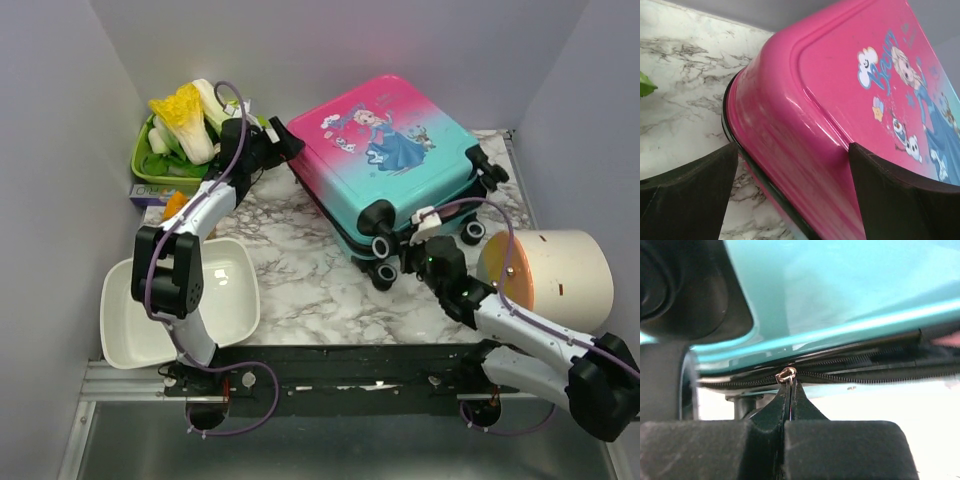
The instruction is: Open, take out, and arrange the luggage
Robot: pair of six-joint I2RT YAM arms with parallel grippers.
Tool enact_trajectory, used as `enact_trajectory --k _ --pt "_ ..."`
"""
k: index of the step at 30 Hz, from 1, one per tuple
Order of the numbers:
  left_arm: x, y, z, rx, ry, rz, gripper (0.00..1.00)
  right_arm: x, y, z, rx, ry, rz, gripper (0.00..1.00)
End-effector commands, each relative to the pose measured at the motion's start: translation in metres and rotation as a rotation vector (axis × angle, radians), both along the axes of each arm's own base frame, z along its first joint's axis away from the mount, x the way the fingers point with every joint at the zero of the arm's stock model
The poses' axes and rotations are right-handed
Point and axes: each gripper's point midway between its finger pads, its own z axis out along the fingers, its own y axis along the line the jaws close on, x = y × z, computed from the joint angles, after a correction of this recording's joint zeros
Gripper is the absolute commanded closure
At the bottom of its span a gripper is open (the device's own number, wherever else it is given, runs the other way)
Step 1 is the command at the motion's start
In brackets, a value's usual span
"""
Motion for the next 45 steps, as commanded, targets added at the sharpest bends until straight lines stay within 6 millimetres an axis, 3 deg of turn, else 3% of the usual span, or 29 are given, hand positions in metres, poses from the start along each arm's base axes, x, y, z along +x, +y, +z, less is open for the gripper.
enact_trajectory --k 1,2,3,5,7,10,11,12,15,17,18,19,25,29,33,35,40,43,45 --pt "-0.036 0.005 -0.015 -0.021 0.064 -0.007 0.04 0.054 -0.057 0.05 0.088 -0.14 -0.226 0.99" --pt "-0.042 0.005 -0.016 -0.04 0.061 -0.005 0.04 0.063 -0.073 0.055 0.081 -0.148 -0.273 0.99" --pt "-0.045 0.003 -0.012 -0.059 0.027 -0.013 0.04 0.075 -0.077 0.064 0.08 -0.161 -0.287 0.99" --pt "-0.065 -0.001 -0.024 -0.083 0.043 -0.027 0.04 0.091 -0.093 0.069 0.068 -0.161 -0.307 0.99" --pt "-0.08 -0.01 -0.026 -0.083 0.025 -0.063 0.04 0.106 -0.095 0.072 0.059 -0.152 -0.298 0.99" --pt "-0.102 -0.049 -0.025 -0.026 -0.022 -0.202 0.03 0.109 -0.102 0.065 0.05 -0.122 -0.316 0.99" --pt "-0.106 -0.06 -0.025 -0.009 -0.027 -0.234 0.03 0.105 -0.102 0.056 0.053 -0.104 -0.313 0.99" --pt "-0.122 -0.086 -0.031 0.047 -0.037 -0.322 0.03 0.102 -0.1 0.055 0.066 -0.103 -0.303 0.99" --pt "-0.134 -0.126 -0.022 0.041 -0.078 -0.446 0.03 0.083 -0.094 0.047 0.117 -0.097 -0.259 0.99" --pt "-0.137 -0.141 -0.024 0.024 -0.065 -0.49 0.03 0.071 -0.085 0.053 0.147 -0.117 -0.193 0.99" --pt "-0.138 -0.146 -0.027 0.032 -0.061 -0.498 0.03 0.062 -0.083 0.041 0.146 -0.084 -0.174 0.99" --pt "-0.134 -0.151 -0.032 0.049 -0.052 -0.472 0.03 0.053 -0.07 0.041 0.184 -0.07 -0.103 0.99" --pt "-0.134 -0.171 -0.043 0.014 -0.013 -0.488 0.04 0.015 -0.046 0.034 0.23 -0.075 0.026 0.99" --pt "-0.139 -0.182 -0.038 -0.014 -0.015 -0.479 0.04 -0.014 -0.006 0.028 0.189 -0.112 0.19 0.99" --pt "-0.142 -0.187 -0.035 -0.04 -0.008 -0.457 0.04 -0.028 0.025 0.031 0.184 -0.184 0.286 0.99" --pt "-0.146 -0.189 -0.032 -0.053 -0.012 -0.457 0.04 -0.034 0.032 0.03 0.178 -0.217 0.281 0.99" --pt "-0.154 -0.199 -0.035 -0.072 0.002 -0.444 0.04 -0.037 0.031 0.058 0.181 -0.356 0.211 0.99" --pt "-0.159 -0.205 -0.037 -0.086 0.008 -0.446 0.04 -0.045 0.038 0.073 0.195 -0.413 0.26 0.99" --pt "-0.165 -0.212 -0.036 -0.107 0.009 -0.457 0.04 -0.045 0.044 0.067 0.147 -0.4 0.289 0.99"
